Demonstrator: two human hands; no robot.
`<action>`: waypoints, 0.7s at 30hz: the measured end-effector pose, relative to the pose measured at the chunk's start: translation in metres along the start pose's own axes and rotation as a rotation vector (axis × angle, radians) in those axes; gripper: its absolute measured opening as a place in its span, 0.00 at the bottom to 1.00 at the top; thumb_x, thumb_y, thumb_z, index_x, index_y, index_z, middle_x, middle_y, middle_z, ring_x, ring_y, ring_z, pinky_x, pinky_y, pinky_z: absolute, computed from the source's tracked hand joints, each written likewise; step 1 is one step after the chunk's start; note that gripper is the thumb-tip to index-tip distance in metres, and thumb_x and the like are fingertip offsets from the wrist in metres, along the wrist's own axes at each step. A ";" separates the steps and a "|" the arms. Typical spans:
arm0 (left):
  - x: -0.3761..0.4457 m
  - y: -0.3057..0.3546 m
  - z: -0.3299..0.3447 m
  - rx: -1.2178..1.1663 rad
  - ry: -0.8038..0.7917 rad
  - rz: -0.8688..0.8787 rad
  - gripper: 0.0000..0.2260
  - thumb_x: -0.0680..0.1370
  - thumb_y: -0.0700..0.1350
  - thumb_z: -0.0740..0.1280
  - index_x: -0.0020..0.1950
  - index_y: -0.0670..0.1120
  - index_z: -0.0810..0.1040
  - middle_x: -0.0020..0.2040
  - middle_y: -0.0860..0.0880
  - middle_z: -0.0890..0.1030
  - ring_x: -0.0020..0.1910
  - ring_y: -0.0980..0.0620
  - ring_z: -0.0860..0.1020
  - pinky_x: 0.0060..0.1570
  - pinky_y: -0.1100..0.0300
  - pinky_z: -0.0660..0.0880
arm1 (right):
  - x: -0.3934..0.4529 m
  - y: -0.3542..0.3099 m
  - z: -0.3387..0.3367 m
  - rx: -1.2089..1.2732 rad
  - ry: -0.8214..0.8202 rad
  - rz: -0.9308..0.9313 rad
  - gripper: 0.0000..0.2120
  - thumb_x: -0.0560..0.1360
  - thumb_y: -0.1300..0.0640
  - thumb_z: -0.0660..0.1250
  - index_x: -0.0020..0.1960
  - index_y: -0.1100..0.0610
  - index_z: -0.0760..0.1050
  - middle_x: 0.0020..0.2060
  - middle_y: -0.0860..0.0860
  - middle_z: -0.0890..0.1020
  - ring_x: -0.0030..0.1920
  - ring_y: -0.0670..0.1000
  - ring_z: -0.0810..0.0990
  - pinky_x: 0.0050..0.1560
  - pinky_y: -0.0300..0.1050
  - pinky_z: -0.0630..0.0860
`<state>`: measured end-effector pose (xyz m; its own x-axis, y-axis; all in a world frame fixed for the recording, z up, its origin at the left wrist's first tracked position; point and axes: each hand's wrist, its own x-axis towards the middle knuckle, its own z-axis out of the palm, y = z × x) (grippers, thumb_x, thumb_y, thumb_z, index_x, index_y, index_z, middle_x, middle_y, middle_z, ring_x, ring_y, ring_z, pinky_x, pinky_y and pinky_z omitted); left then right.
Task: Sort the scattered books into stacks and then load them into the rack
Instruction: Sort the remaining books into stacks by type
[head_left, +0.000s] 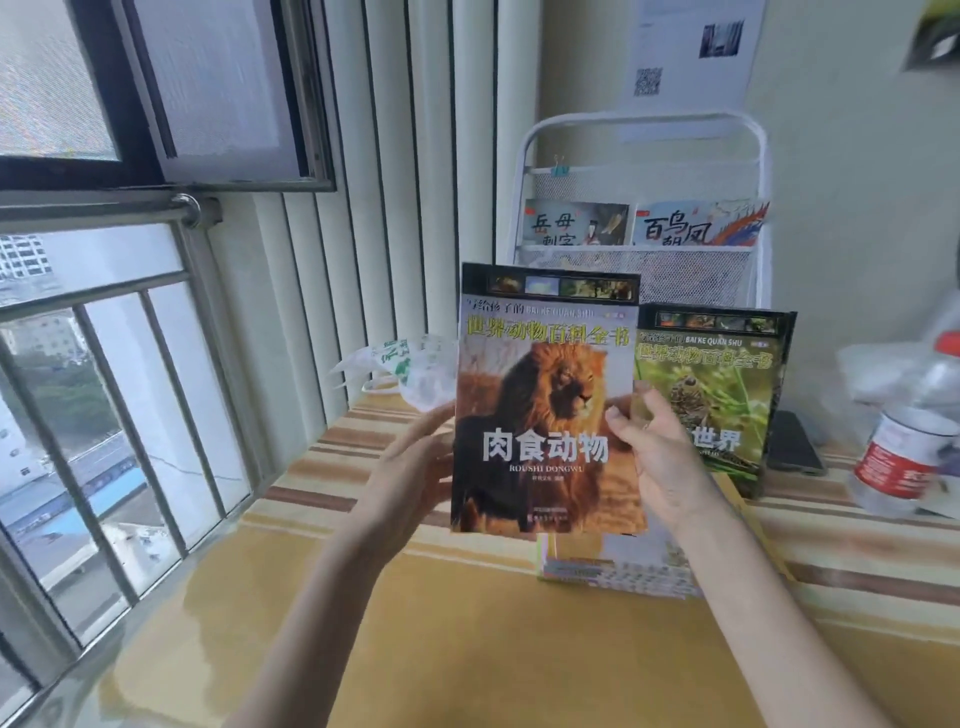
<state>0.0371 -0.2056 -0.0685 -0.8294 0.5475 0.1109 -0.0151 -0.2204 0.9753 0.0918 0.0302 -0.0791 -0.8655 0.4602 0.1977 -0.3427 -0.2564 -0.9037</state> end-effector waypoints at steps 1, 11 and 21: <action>0.012 0.001 0.013 0.011 -0.018 0.024 0.16 0.81 0.40 0.55 0.66 0.47 0.72 0.55 0.40 0.82 0.52 0.44 0.81 0.56 0.42 0.75 | 0.004 -0.011 -0.010 -0.011 0.053 -0.071 0.19 0.72 0.70 0.65 0.60 0.57 0.71 0.43 0.51 0.79 0.46 0.47 0.77 0.51 0.40 0.74; 0.167 -0.050 0.152 0.785 0.035 0.327 0.08 0.74 0.43 0.69 0.50 0.40 0.80 0.46 0.42 0.84 0.47 0.44 0.81 0.45 0.57 0.77 | 0.060 -0.068 -0.137 -0.493 0.509 -0.386 0.09 0.74 0.64 0.68 0.46 0.52 0.73 0.38 0.45 0.83 0.39 0.45 0.79 0.40 0.36 0.76; 0.198 -0.111 0.143 0.962 0.079 0.198 0.08 0.76 0.40 0.67 0.54 0.38 0.77 0.48 0.41 0.82 0.47 0.43 0.79 0.41 0.59 0.69 | 0.074 0.019 -0.186 -0.896 0.563 -0.235 0.05 0.73 0.61 0.71 0.42 0.59 0.75 0.36 0.52 0.81 0.39 0.53 0.81 0.40 0.47 0.76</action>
<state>-0.0453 0.0423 -0.1274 -0.8033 0.5083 0.3103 0.5601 0.4678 0.6837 0.0890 0.2173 -0.1527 -0.4432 0.7993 0.4058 0.1110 0.4981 -0.8600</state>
